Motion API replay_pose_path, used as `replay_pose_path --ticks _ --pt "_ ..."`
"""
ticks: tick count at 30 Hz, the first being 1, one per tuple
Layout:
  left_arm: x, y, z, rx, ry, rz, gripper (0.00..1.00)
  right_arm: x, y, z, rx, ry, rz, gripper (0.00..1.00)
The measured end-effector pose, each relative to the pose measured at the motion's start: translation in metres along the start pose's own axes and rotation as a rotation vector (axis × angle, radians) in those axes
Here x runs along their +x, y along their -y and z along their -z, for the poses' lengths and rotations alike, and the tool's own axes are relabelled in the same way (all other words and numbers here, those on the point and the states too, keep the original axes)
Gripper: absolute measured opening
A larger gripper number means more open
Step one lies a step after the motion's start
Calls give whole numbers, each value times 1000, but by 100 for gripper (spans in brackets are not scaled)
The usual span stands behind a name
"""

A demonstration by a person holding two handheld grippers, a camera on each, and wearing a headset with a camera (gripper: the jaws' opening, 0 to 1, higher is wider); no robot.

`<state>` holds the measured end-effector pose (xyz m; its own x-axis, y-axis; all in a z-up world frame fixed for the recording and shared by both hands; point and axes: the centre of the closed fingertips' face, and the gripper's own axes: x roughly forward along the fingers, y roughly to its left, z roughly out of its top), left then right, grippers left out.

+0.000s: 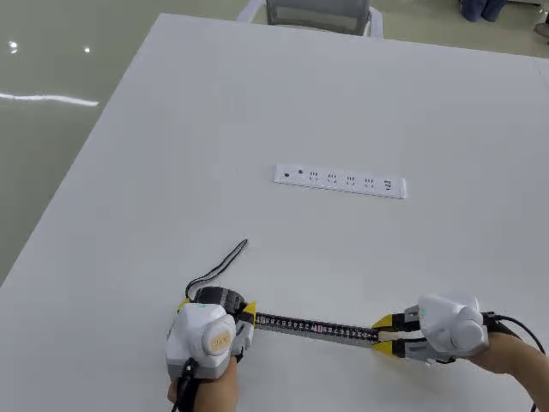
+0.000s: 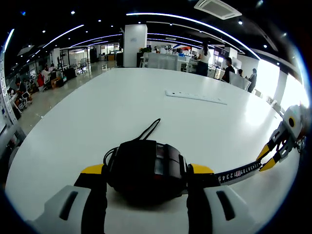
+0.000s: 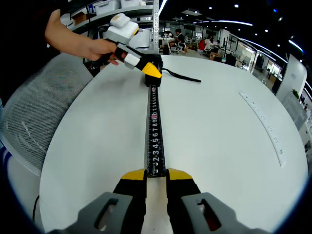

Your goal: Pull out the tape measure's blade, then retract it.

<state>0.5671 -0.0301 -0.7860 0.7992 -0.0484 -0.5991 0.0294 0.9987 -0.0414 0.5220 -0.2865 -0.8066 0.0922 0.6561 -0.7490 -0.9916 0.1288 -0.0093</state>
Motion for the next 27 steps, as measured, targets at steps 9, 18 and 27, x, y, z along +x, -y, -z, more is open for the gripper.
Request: replay_pose_path --ticks 9,18,27 --pt "-1 -1 0 -16 7 7 62 0 -2 1 -2 -6 0 14" --pt "-1 -1 0 -23 21 1 63 -3 -2 -3 -2 -8 4 14" --pt "-1 0 -1 -38 10 11 66 -3 -1 -6 -6 -10 7 14"
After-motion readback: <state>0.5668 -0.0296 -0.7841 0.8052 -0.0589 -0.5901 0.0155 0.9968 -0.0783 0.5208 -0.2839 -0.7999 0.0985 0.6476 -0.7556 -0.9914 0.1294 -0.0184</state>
